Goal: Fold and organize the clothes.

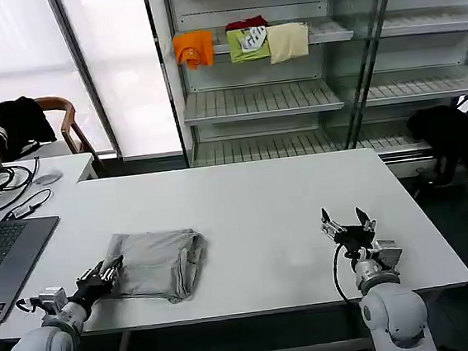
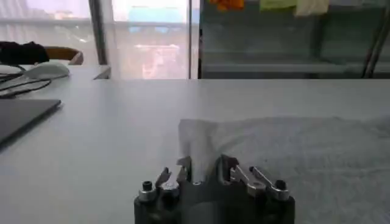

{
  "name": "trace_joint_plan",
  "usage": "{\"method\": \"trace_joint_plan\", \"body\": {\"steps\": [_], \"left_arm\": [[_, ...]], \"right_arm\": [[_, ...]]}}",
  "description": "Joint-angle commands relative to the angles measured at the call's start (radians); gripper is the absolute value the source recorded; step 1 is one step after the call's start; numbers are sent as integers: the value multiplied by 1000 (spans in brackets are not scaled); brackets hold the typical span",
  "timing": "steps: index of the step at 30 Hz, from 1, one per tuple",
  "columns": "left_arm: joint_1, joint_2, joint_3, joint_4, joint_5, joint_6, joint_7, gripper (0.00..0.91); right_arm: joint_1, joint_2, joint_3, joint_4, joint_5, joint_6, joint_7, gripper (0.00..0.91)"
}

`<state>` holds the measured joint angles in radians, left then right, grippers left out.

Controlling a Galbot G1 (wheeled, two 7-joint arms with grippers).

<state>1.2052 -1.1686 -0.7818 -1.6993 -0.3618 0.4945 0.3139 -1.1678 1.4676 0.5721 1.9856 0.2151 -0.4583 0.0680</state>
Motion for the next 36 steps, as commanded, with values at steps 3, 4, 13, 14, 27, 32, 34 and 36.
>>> {"method": "trace_joint_plan", "body": {"steps": [3, 4, 13, 14, 27, 32, 34, 36], "left_arm": [[-1, -11, -12, 0, -72, -4, -20, 10], [-1, -9, -20, -8, -69, -14, -27, 10], [-63, 184, -248, -34, 337, -144, -8, 0], [-70, 207, -263, -32, 343, -148, -3, 0], [-124, 379, -264, -172, 537, -112, 52, 10], [-30, 198, -143, -233, 672, -154, 54, 20], [-8, 72, -58, -204, 748, -198, 36, 20], [1, -28, 22, -164, 818, -227, 10, 20]], "right_arm": [[6, -2, 0, 1, 0, 0, 5, 907], [7, -2, -2, 0, 0, 0, 6, 907], [15, -1, -15, -20, 0, 6, 9, 907], [15, -1, -16, -21, 0, 6, 9, 907], [6, 12, -28, -63, 0, 41, 9, 907], [-15, 4, -19, -71, 6, 66, 10, 907], [-24, -2, -14, -71, 10, 73, 10, 907], [-33, -8, -7, -69, 15, 76, 11, 907]]}}
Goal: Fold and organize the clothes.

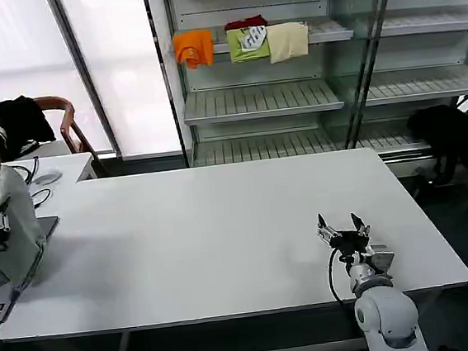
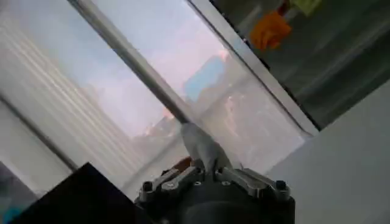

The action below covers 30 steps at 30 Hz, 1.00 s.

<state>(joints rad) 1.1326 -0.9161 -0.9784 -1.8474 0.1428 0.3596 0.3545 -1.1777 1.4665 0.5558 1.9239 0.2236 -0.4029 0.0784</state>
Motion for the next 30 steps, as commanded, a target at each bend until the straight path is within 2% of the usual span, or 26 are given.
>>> {"method": "trace_joint_plan", "body": {"steps": [1, 2, 4, 5, 7, 11, 15, 21, 24, 27, 28, 30], "left_arm": [[82, -343, 258, 3, 326, -98, -47, 20], [89, -389, 309, 6, 324, -91, -66, 20], [101, -430, 363, -16, 313, -84, -77, 30], [104, -449, 410, -44, 285, -45, -87, 30], [99, -461, 449, -81, 241, -11, -94, 30], [43, -465, 548, -134, 18, 117, -153, 30], [-2, -467, 618, -104, -78, 153, -192, 30], [-134, -525, 735, 19, -138, 145, -239, 30], [-200, -564, 791, 131, -141, 105, -251, 30], [-235, -625, 835, 184, -131, 100, -258, 50], [-235, -634, 839, 185, -127, 103, -256, 907], [-233, -662, 844, 184, -125, 101, -261, 907]], "right_arm": [[-27, -10, 15, -6, 7, 22, 0, 907], [-33, -16, 22, -4, 8, 23, 0, 907], [-41, -26, 31, 0, 12, 24, 0, 907], [-43, -31, 37, 3, 15, 24, 0, 907], [-44, -39, 44, 6, 20, 23, 1, 907], [-43, -38, 48, 16, 22, 21, 1, 907], [-40, -36, 46, 25, 22, 18, 1, 907], [-37, -31, 37, 43, 21, 0, -3, 907], [-36, -29, 30, 48, 19, -6, -8, 907], [-34, -20, 24, 59, 14, -18, -16, 907], [-34, -19, 22, 63, 14, -23, -19, 907], [-31, -15, 12, 72, 11, -40, -32, 907]]}}
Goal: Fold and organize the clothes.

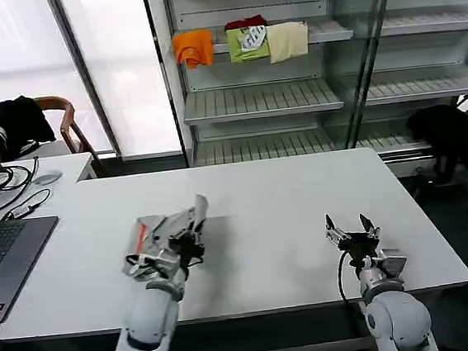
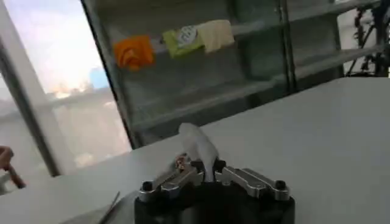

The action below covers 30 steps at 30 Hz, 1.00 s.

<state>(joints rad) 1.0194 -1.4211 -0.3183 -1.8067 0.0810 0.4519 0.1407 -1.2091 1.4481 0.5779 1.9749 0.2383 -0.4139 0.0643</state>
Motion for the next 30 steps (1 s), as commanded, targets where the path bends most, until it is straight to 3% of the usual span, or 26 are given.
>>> {"method": "trace_joint_plan", "body": {"steps": [1, 7, 16, 19, 26, 28, 29, 30], "left_arm": [[-120, -163, 184, 142, -65, 7, -53, 907], [-105, -136, 183, 57, -117, 25, -83, 907], [-113, -48, 104, -195, -222, 82, -88, 907], [-113, 21, -3, -225, -246, 76, -65, 907], [-34, 154, -228, -188, -314, 37, -33, 907], [-8, 172, -265, -175, -330, 27, -26, 907], [2, 177, -281, -167, -339, 23, -26, 907], [12, 181, -292, -161, -342, 21, -26, 907]], "right_arm": [[4, 6, -16, 20, -8, -32, -24, 907], [29, 37, -68, -5, 13, -64, -67, 907], [123, 147, -176, -94, 178, -164, -80, 907], [158, 175, -235, -135, 284, -165, -47, 907], [202, 190, -300, -229, 360, -166, 30, 907], [202, 187, -308, -235, 371, -166, 50, 433], [202, 186, -310, -237, 376, -166, 58, 0], [202, 184, -311, -239, 381, -166, 69, 0]]}}
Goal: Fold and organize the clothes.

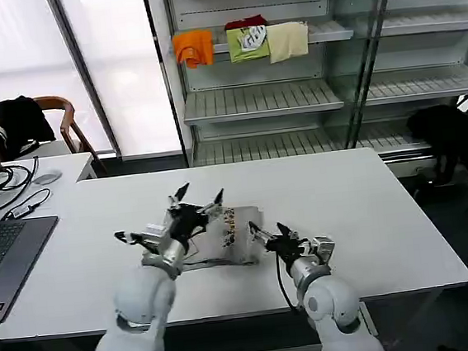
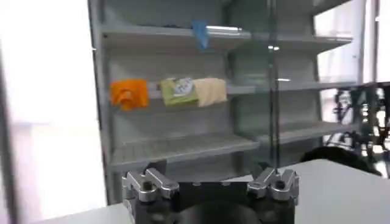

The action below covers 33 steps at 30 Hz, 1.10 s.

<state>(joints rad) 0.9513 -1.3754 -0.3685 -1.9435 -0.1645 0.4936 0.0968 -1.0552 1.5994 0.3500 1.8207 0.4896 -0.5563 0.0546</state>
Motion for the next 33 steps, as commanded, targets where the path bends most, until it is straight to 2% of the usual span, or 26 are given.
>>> {"method": "trace_joint_plan", "body": {"steps": [1, 16, 28, 33], "left_arm": [[84, 138, -255, -18, -103, -21, 18, 907], [104, 143, -292, 17, -133, -17, 18, 907], [126, 145, -325, 7, -144, -19, 18, 907], [142, 143, -327, 3, -145, -23, 20, 907]], "right_arm": [[46, 29, -84, -84, 130, -24, 89, 0], [8, -32, -71, -35, 140, -24, 157, 0], [27, -29, -23, -21, 136, -24, 155, 0], [61, -87, -2, 6, 170, -25, 177, 0]]}}
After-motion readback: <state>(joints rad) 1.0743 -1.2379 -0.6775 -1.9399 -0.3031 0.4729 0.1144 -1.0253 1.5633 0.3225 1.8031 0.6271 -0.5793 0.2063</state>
